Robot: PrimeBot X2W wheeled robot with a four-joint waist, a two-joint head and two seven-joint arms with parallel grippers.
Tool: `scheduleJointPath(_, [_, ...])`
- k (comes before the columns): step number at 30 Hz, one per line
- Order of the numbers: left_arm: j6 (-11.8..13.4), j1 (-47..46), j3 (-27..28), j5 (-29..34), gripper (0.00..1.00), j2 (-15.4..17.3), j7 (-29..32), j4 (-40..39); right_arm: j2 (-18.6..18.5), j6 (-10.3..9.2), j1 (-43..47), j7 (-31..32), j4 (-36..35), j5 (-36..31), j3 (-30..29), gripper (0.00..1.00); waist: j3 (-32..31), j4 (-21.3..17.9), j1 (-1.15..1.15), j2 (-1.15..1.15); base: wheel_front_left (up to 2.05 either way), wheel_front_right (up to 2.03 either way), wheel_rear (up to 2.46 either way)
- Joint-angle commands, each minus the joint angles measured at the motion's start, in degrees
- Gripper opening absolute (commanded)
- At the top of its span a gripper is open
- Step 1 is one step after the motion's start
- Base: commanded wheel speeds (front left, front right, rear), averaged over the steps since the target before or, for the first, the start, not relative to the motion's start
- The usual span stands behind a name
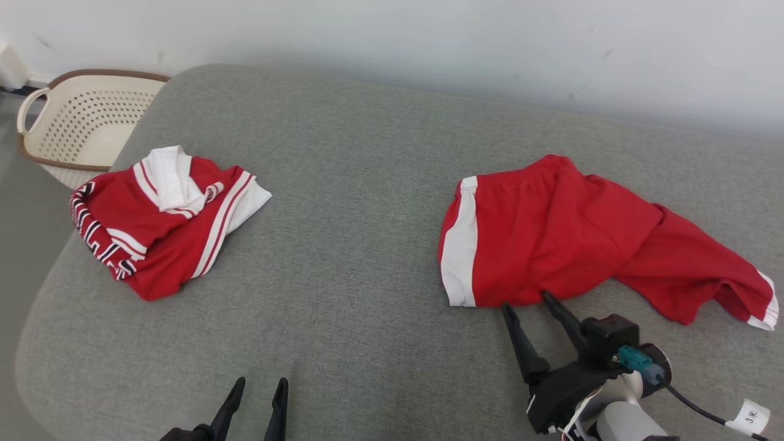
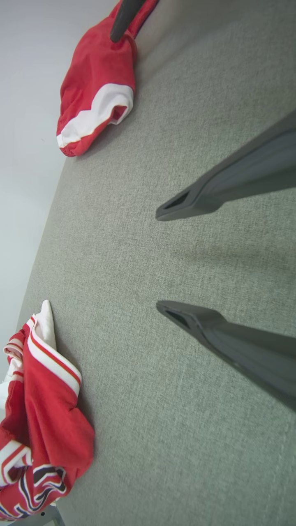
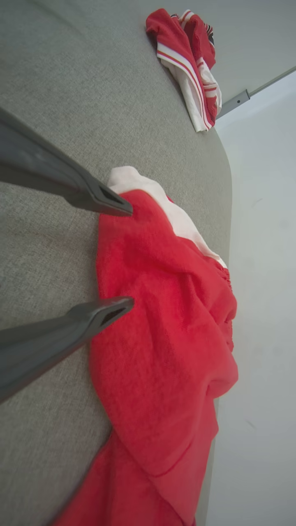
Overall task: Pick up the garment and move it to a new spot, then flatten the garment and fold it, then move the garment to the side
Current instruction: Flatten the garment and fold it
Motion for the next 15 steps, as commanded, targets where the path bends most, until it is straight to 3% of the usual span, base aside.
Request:
scheduleJointPath(1, [0.1, 1.0, -0.2, 0.2, 1.0, 0.0, -0.2, 0.0, -0.6, 0.02, -0.9, 0.0, 0.9, 0.3, 1.1, 1.0, 0.2, 1.3, 0.0, 0.0, 0.0, 0.0, 0.0])
scheduleJointPath(12, [0.2, 2.1, 0.0, -0.2, 1.0, 0.0, -0.2, 0.3, 1.7, 0.02, -6.7, 0.0, 10.8, -6.0, 0.1, 1.0, 0.7, 4.8, 0.0, 0.0, 0.0, 0.0, 0.0])
scheduleJointPath(13, [0.2, 2.2, -0.2, -0.2, 1.0, 0.0, -0.2, 0.3, 2.1, 0.02, -7.2, 0.0, 12.2, -6.7, -0.3, 0.93, 0.6, 5.0, 0.0, 0.0, 0.0, 0.0, 0.0])
scheduleJointPath(14, [0.2, 2.1, -0.2, -0.3, 1.0, 0.0, -0.2, 0.4, 2.5, 0.02, -7.8, 0.0, 13.5, -7.0, -0.9, 0.27, 0.6, 5.3, 0.0, 0.0, 0.0, 0.0, 0.0])
scheduleJointPath(15, [0.3, 2.0, -0.2, -0.4, 1.0, 0.0, -0.2, 0.3, 2.8, 0.02, -8.3, 0.0, 14.6, -7.5, -1.3, 0.0, 0.6, 5.4, 0.0, 0.0, 0.0, 0.0, 0.0])
